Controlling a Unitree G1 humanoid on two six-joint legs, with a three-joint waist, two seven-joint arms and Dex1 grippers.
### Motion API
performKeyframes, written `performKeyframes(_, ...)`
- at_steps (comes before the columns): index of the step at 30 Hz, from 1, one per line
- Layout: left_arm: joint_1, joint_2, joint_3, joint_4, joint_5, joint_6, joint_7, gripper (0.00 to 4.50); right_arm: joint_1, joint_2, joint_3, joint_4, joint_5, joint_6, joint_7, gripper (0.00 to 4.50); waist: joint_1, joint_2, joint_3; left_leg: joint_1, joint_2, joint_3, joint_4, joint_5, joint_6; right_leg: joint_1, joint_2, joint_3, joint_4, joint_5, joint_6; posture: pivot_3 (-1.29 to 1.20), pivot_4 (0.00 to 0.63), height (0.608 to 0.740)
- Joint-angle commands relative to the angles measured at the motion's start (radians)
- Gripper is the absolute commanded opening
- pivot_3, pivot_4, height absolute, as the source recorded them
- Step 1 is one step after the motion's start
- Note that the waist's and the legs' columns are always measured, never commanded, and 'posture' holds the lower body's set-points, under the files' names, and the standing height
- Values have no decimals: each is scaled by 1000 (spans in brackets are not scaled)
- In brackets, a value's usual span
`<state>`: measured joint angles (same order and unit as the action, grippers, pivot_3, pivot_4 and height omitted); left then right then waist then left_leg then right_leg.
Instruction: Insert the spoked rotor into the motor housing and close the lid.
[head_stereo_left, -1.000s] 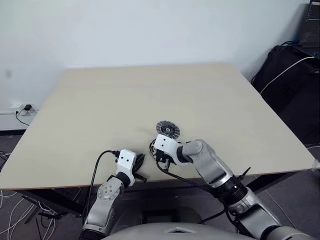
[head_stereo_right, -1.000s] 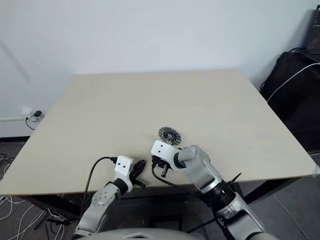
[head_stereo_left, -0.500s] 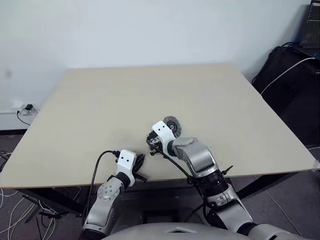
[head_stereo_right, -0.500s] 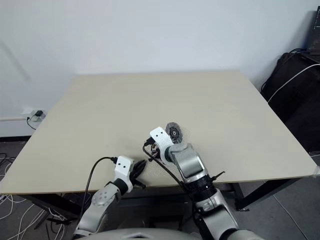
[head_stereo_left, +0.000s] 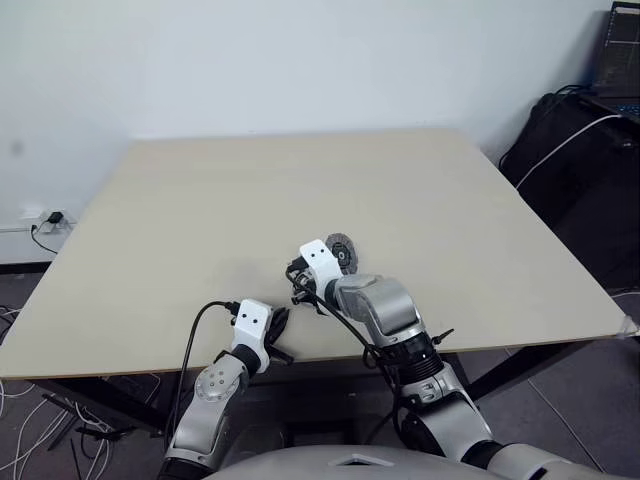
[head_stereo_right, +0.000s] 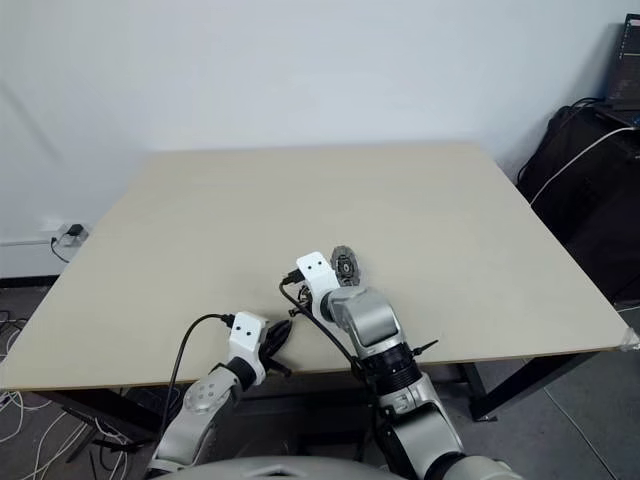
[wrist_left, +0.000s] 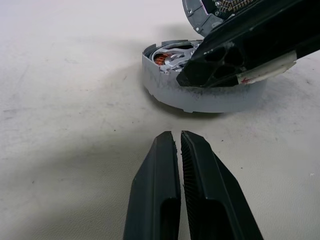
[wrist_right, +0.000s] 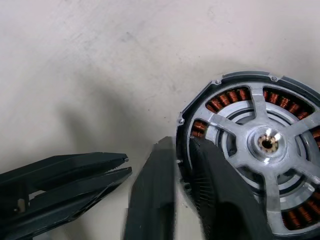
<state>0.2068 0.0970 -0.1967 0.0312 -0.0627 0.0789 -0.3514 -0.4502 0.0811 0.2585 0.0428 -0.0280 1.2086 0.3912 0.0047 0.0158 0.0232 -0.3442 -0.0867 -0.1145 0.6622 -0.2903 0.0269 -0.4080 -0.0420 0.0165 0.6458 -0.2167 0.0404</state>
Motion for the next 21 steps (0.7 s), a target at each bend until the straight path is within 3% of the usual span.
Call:
performKeyframes(1,-11,-2,7,-18,-11,-15,-2,295,-29,-4,-24,-37,21,7,-28,1735,-3,0,0,0,0,0,-1,0,0,0,0,0,0,0,0,0,0,740)
performKeyframes(2,-11,-2,6,-17,-11,-15,-2,295,-30,-3,-29,-51,28,12,-33,2007,-4,0,0,0,0,0,-1,1,1,0,0,0,0,0,0,0,0,740)
performKeyframes(9,-15,1,1,-16,-11,-11,-10,295,-51,-23,-51,-160,92,51,-32,2007,-9,0,0,-2,0,-1,-3,2,5,-3,-1,0,-2,-1,-1,0,0,740)
performKeyframes(21,-18,3,-1,-13,-10,-7,-23,295,-102,-534,428,-304,7,-407,338,2007,-16,-2,3,-3,0,-1,-3,2,6,-1,-2,-2,-4,-2,0,0,0,740)
